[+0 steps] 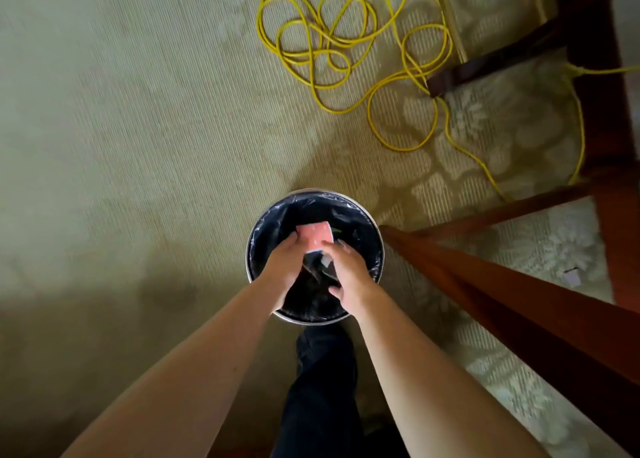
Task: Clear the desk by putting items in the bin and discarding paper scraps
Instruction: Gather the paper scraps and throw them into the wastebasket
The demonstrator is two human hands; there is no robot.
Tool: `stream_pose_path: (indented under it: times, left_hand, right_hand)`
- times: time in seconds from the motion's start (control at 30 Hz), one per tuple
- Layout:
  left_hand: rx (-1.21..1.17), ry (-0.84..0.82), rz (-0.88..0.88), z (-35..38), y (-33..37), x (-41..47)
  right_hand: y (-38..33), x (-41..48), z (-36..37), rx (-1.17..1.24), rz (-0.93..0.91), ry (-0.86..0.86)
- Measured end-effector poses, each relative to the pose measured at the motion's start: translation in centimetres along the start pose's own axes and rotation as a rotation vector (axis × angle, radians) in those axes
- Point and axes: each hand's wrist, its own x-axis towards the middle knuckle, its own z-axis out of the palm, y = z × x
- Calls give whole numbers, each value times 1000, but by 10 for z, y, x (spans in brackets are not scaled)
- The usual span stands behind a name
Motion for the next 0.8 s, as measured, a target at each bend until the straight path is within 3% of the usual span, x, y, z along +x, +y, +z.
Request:
stream_pose_path:
  times: [0.13,0.4,0.8]
  left_hand:
    - [-53,34,-82,0,-1,-8]
    - [-127,128,179,21,36,-131]
    - [-64,138,528,54,103,-392]
  right_hand:
    - [0,-15,-6,133,8,34]
    - [-3,-129,-25,184,-352,175]
    - [-9,-388,-94,326,-602,92]
